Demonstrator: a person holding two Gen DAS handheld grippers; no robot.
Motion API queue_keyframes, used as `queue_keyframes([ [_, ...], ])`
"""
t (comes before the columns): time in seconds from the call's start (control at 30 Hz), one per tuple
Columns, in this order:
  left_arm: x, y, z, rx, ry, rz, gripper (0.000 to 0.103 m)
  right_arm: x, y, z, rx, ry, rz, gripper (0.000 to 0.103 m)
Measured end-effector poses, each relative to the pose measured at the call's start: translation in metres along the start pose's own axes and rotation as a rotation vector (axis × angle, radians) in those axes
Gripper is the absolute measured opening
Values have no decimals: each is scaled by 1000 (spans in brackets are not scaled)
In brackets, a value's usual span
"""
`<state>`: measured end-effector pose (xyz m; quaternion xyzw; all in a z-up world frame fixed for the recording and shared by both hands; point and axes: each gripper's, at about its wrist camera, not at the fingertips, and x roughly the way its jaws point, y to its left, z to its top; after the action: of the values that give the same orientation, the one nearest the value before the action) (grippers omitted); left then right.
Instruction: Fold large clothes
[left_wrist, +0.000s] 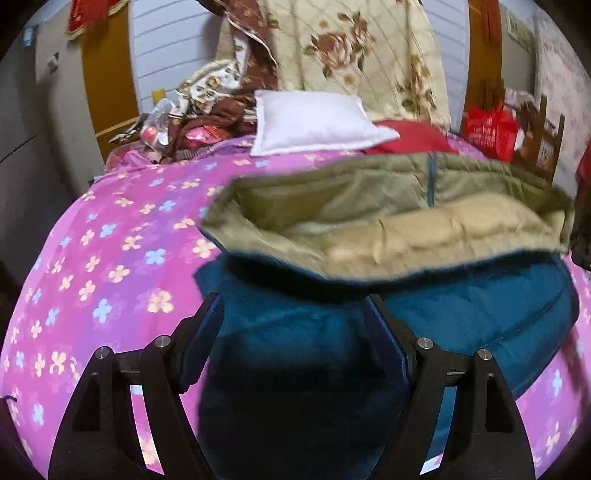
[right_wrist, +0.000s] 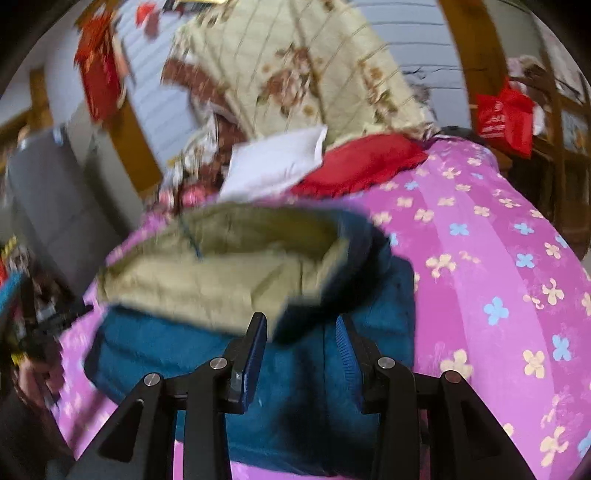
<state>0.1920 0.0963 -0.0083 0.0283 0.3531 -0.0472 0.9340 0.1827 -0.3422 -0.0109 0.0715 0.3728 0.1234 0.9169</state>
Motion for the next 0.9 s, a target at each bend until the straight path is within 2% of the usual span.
queue_keyframes([
  [0.13,13,-11,5,4,7,5,78,25,0,-1,-7,46,-21,37],
  [0.2,20,-12,12,-6,0,19,78,40,-2,9,-6,51,-36,37],
  [0.37,46,-10,57,-65,-3,33,78,81,-16,58,57,50,-32,37],
  [0.43,63,-11,79,-66,-13,55,78,101,-24,74,106,84,-9,37],
  [0.53,103,-11,98,-48,48,101,78,131,-38,87,134,132,-71,37],
  [0.63,142,-2,90,-20,125,225,78,157,-57,84,190,179,-83,37],
  [0.7,158,10,75,-41,170,270,78,164,-64,82,201,166,-69,37],
  [0.73,163,19,66,-86,186,262,80,168,-66,81,201,159,-56,37],
  [0.77,163,30,59,-148,179,237,81,171,-68,80,203,154,-49,37],
  [0.8,160,37,55,-190,167,247,81,175,-69,78,204,148,-39,38],
  [0.9,153,49,48,-260,127,319,84,185,-74,77,219,137,-27,38],
])
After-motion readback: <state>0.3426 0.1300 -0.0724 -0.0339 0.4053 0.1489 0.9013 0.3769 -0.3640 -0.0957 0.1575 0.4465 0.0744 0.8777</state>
